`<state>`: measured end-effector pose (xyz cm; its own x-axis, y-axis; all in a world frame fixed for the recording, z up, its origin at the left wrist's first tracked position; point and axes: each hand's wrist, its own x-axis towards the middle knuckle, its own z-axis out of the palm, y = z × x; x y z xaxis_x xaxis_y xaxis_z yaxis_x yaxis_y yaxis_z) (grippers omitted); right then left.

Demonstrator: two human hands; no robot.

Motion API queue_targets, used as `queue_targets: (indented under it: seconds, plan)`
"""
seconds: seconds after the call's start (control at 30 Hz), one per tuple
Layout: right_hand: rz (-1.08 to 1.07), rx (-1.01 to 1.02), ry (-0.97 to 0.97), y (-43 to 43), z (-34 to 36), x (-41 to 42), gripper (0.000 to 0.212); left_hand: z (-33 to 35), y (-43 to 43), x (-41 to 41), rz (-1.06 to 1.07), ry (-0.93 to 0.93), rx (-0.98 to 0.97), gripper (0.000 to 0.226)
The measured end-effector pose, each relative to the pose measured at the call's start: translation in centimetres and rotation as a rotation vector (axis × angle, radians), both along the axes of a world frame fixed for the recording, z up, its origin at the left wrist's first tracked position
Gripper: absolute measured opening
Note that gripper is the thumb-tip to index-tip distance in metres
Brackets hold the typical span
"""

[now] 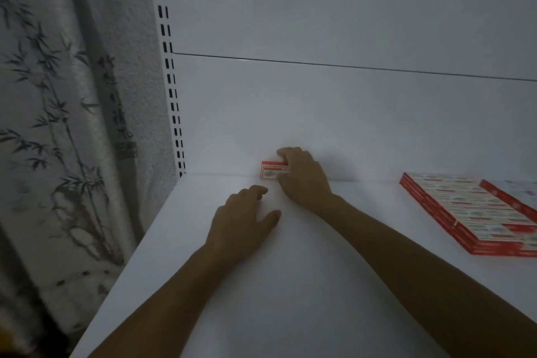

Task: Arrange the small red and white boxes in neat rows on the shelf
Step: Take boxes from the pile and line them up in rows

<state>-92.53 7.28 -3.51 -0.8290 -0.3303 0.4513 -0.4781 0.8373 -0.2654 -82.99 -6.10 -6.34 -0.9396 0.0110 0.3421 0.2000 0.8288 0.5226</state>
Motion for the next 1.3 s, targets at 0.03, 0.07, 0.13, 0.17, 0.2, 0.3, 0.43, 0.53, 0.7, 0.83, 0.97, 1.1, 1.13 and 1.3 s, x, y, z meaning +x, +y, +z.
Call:
queue_targets:
  seconds: [0.03, 0.07, 0.13, 0.17, 0.2, 0.3, 0.43, 0.53, 0.7, 0.83, 0.97, 1.1, 1.13, 1.3]
  plan:
    - [-0.004, 0.022, 0.017, -0.2, -0.1, -0.5, 0.041, 0.0, 0.0, 0.0, 0.006, 0.002, -0.008, 0.051]
    - [-0.002, 0.038, 0.029, -0.3, -0.2, -0.8, 0.038, -0.1, -0.1, -0.1, 0.013, 0.005, -0.022, 0.051]
    - [-0.008, 0.065, 0.055, -0.5, -0.4, -1.2, 0.033, -0.1, 0.0, -0.2, 0.016, 0.016, -0.046, 0.051]
    - [-0.017, 0.092, 0.078, -0.5, -0.5, -1.3, 0.032, -0.2, 0.1, -0.2, 0.015, 0.021, -0.05, 0.051]
    - [-0.028, 0.134, 0.108, -0.6, -0.6, -1.4, 0.03, -0.2, 0.1, -0.2, 0.015, 0.019, -0.048, 0.051]
    - [-0.045, 0.266, 0.191, -0.9, -1.1, -1.0, 0.022, -0.2, 0.1, -0.2, 0.017, -0.002, -0.041, 0.051]
    - [-0.037, 0.363, 0.242, -0.9, -1.2, 1.0, 0.02, 0.0, 0.0, -0.2, 0.012, -0.012, 0.001, 0.053]
    - [0.005, 0.398, 0.174, -0.2, -0.1, 3.0, 0.023, 0.1, -0.1, -0.1, 0.004, -0.023, 0.035, 0.059]
    - [0.119, 0.356, 0.047, 1.8, 1.4, 8.5, 0.022, 0.5, 0.5, 0.7, -0.08, 0.054, 0.1, 0.066]
    - [0.12, 0.315, -0.02, 4.5, 2.3, 12.4, 0.018, 0.9, 1.5, 2.0, -0.249, 0.033, 0.136, 0.09]
    - [0.081, 0.106, -0.165, 7.6, 3.2, 15.2, 0.018, 2.1, 3.2, 3.1, -0.408, 0.049, 0.178, 0.094]
    - [0.032, -0.049, -0.279, 10.5, 3.2, 16.8, 0.026, 3.6, 5.1, 4.2, -0.558, 0.045, 0.125, 0.072]
    - [0.035, -0.07, -0.288, 11.1, 2.9, 17.2, 0.027, 3.6, 5.7, 4.4, -0.59, 0.037, 0.101, 0.072]
    - [0.037, -0.247, -0.319, 13.0, 2.1, 18.9, 0.033, 2.7, 8.6, 6.0, -0.699, -0.012, 0.002, 0.092]
